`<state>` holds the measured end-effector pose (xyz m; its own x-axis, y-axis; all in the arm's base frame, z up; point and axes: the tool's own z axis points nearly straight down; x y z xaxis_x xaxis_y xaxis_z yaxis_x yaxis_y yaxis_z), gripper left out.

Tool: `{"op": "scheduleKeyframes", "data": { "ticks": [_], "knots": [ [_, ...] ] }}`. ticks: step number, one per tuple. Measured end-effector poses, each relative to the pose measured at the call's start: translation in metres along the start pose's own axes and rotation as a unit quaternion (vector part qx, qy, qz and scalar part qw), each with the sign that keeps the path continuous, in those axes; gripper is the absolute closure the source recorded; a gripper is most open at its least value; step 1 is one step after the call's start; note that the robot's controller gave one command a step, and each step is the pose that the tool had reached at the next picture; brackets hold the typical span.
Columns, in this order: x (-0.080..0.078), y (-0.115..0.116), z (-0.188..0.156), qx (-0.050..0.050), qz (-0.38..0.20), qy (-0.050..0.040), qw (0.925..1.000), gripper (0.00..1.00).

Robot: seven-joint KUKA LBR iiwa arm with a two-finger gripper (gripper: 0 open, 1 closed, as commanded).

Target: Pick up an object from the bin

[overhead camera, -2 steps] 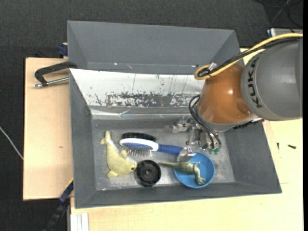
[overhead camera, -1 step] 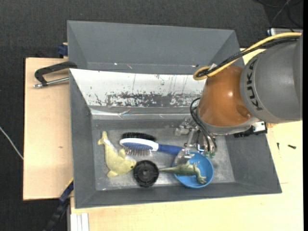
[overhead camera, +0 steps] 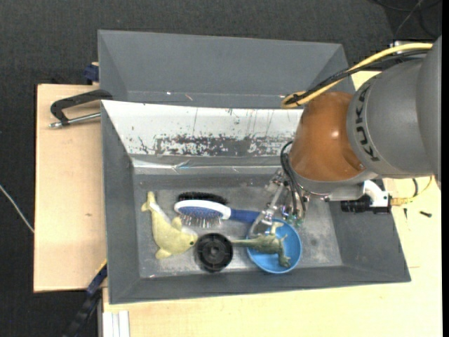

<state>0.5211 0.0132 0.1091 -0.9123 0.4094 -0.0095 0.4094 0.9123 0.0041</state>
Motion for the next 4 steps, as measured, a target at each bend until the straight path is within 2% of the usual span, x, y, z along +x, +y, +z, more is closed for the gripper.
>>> {"op": "scheduleKeyframes", "data": {
  "ticks": [1, 2, 3, 4],
  "knots": [
    [0.000, 0.007, 0.026, -0.003, 0.090, -0.0058, 0.9959, 0.00],
    [0.003, 0.014, 0.034, -0.002, 0.111, -0.0029, 0.9938, 0.00],
    [0.004, 0.016, 0.032, -0.002, 0.109, 0.0008, 0.9940, 1.00],
    [0.002, 0.018, -0.063, 0.000, 0.108, 0.0009, 0.9942, 1.00]
  ]
}}
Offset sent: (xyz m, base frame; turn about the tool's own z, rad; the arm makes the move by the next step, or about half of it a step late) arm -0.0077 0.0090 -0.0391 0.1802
